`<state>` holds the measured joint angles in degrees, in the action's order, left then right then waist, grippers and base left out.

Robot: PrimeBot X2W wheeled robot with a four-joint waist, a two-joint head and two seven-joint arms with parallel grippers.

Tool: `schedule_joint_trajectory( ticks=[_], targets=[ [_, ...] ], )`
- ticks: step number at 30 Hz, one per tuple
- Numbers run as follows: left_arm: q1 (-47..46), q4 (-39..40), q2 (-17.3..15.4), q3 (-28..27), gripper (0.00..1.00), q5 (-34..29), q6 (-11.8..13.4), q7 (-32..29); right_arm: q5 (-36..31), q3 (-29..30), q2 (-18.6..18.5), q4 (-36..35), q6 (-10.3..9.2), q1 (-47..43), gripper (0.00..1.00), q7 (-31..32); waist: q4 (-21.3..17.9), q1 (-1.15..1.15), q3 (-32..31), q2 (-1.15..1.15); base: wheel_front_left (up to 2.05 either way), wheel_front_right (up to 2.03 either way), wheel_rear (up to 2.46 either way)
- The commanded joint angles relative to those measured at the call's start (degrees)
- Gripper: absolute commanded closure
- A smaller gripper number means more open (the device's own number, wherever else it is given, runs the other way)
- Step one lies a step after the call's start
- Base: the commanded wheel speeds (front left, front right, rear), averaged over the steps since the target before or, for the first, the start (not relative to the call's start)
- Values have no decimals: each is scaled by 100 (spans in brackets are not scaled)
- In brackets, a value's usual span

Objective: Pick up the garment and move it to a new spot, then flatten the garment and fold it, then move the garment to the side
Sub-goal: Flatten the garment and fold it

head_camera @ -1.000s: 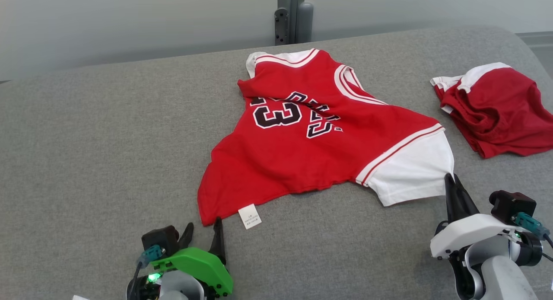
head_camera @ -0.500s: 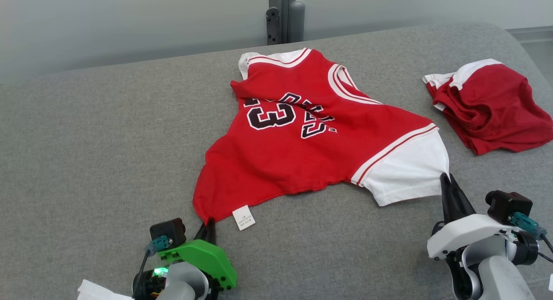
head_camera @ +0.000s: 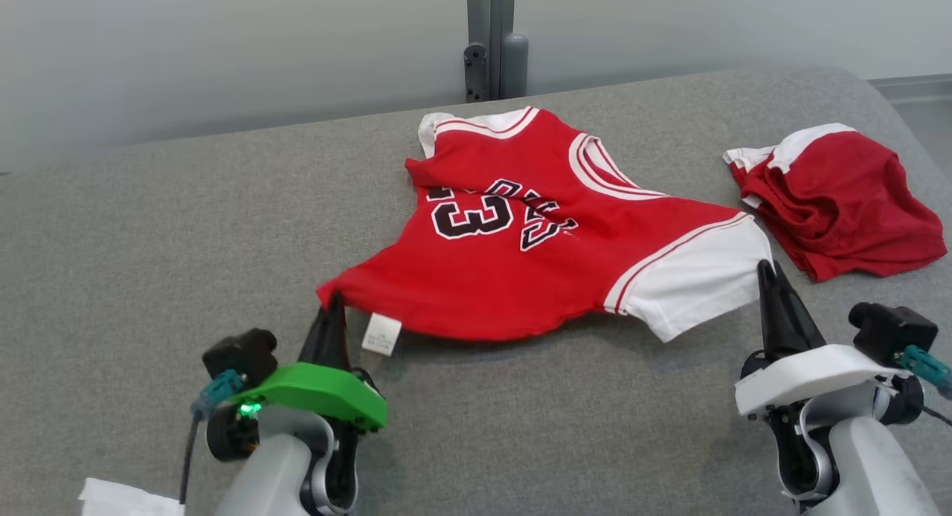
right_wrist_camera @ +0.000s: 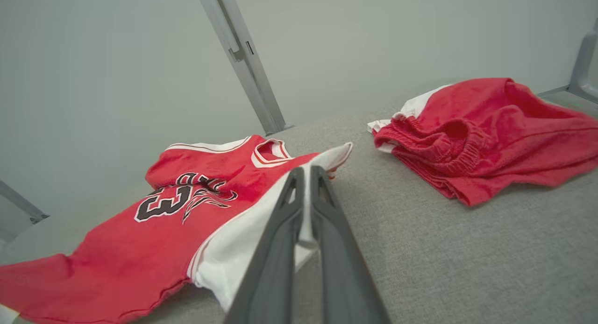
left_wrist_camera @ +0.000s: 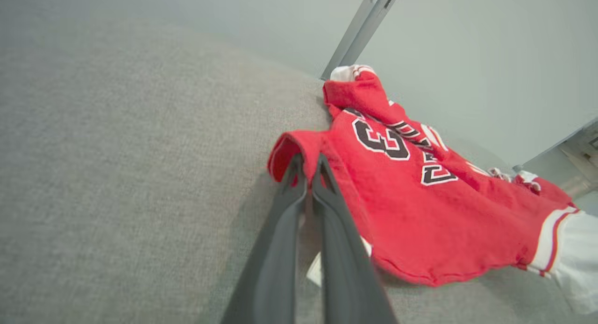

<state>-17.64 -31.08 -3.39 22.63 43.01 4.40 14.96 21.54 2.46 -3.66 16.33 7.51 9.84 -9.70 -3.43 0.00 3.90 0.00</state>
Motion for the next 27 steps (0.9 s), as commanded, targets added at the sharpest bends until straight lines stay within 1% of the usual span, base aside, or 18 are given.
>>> schedule_joint_trajectory(
  ticks=[1, 6, 10, 12, 15, 22, 27],
  targets=[
    [85, 290, -56, -166, 100, -113, -48, 24, 194, -63, -84, -204, -4, 45, 100, 20, 24, 0, -114, 0, 0, 0, 0],
    [378, 1332, -41, -585, 100, -375, -116, 22, 775, -269, -337, -1026, -2, -105, 100, 149, -7, 0, -313, 0, 0, 0, 0],
    [617, 2151, -25, -756, 100, -505, -144, 23, 1065, -291, -525, -1851, -2, -278, 100, 285, -65, 0, -439, 0, 0, 0, 0],
    [710, 2560, -40, -809, 100, -544, -108, 17, 1197, -281, -574, -2298, -1, -388, 100, 380, -99, 0, -469, 0, 0, 0, 0],
    [846, 3158, -127, -857, 100, -612, -40, 16, 1300, -205, -640, -2933, -1, -569, 100, 537, -156, 0, -487, 0, 0, 0, 0],
    [1130, 4929, -450, -1021, 100, -731, 216, -219, 1677, 128, -558, -4497, -1, -856, 100, 909, -336, 0, -399, 0, 0, 0, 0],
    [1147, 5978, -728, -1081, 100, -960, 419, -591, 1714, 288, -530, -5204, -1, -889, 100, 1138, -401, 0, -233, 0, 0, 0, 0]
  ],
)
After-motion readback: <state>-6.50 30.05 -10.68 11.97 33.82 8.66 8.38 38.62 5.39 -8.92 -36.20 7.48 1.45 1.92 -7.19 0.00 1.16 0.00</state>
